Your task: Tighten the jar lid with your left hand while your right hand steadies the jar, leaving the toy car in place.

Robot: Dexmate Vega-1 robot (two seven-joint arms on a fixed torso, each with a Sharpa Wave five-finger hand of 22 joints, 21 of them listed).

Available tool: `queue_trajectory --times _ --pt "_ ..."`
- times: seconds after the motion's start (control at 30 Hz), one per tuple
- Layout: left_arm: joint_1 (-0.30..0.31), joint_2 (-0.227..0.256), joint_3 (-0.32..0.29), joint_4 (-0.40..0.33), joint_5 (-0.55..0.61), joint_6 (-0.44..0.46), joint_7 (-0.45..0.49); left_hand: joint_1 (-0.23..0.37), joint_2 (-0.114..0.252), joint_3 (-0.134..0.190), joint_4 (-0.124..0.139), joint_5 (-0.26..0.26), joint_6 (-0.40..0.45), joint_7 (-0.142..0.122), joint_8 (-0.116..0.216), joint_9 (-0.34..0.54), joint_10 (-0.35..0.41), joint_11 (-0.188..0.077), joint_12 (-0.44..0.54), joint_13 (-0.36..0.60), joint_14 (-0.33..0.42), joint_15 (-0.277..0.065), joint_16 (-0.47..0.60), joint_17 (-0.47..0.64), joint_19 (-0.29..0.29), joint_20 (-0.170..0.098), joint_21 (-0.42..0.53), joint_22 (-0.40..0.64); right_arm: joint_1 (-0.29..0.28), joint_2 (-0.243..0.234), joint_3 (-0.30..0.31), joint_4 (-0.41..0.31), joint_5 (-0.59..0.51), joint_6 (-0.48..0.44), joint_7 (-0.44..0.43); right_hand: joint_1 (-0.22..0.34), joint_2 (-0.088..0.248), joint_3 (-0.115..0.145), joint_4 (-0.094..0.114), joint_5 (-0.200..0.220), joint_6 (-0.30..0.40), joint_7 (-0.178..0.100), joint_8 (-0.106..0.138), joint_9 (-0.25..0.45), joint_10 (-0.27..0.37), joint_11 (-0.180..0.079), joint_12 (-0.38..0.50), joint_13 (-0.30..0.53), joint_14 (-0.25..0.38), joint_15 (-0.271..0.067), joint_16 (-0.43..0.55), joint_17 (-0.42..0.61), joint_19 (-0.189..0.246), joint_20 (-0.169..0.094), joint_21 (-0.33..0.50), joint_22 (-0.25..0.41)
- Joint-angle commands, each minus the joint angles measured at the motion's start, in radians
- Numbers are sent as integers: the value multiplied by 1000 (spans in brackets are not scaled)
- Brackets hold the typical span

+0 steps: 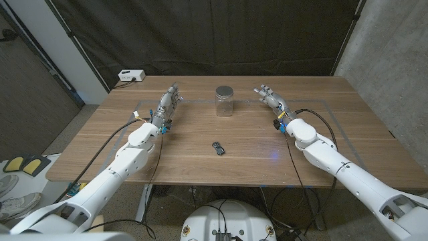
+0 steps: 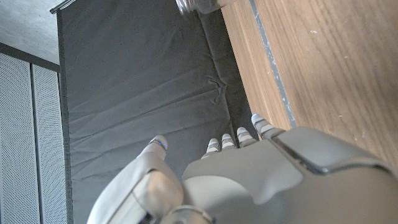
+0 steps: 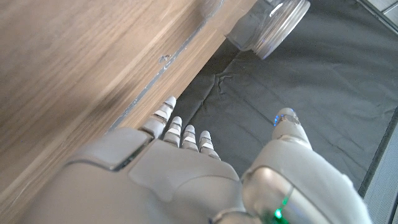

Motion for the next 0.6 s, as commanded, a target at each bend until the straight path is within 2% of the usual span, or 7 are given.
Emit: queue_trajectory --times 0.03,0.1,0.13,0.2,0.33,0.53,0.6 --pt "-5 5 0 9 -9 1 -25 2 -7 4 -5 4 -88 6 6 5 -79 8 10 6 -91 5 5 3 0 2 -4 4 32 42 -58 17 -100 -32 -49 44 -19 4 -8 18 -2 8 12 6 -4 -1 7 4 7 -4 10 3 0 48 5 1" --pt "-6 7 1 10 -9 1 -29 2 -7 3 -6 4 -87 7 7 5 -77 7 10 6 -90 5 5 3 1 2 -4 4 39 52 -66 29 -111 -28 -54 81 -40 2 -6 31 4 10 17 8 -4 -3 8 5 7 -6 9 3 -9 102 0 1" --pt "-6 8 1 10 -9 1 -31 1 -7 3 -6 4 -86 8 7 5 -76 9 10 6 -90 6 5 3 2 3 -4 4 43 57 -70 34 -117 -28 -57 94 -47 1 -5 35 10 13 20 8 -2 -4 9 5 8 -16 10 3 -6 119 1 1" --pt "-7 10 1 10 -8 2 -32 1 -8 3 -7 4 -85 8 7 5 -75 9 10 6 -89 6 5 3 3 4 -4 4 49 64 -80 39 -138 -33 -70 103 -51 0 -4 39 13 14 21 9 2 -5 11 6 10 -18 10 3 -6 128 0 1" --pt "-9 15 1 10 -7 0 -39 1 -8 3 -8 4 -84 8 7 5 -73 8 11 6 -84 8 6 3 4 5 -5 4 56 78 -99 45 -170 -38 -88 118 -61 -3 -2 44 10 16 20 10 2 -4 12 7 12 -3 11 4 -16 135 -3 2" --pt "-11 16 -1 14 -10 -2 -47 0 -9 2 -9 4 -79 11 8 5 -68 9 12 6 -81 8 6 3 6 6 -6 5 72 99 -123 60 -196 -63 -96 138 -79 -12 3 52 -4 18 14 11 -3 -4 11 9 2 -13 7 5 -48 98 -13 3" --pt "-12 17 -1 15 -11 -3 -51 0 -9 2 -9 4 -78 11 8 5 -66 9 12 6 -81 9 6 3 7 6 -6 5 79 107 -130 68 -199 -68 -92 145 -85 -16 6 56 -10 15 12 12 -7 -5 11 10 -4 -15 6 6 -68 102 -17 3"
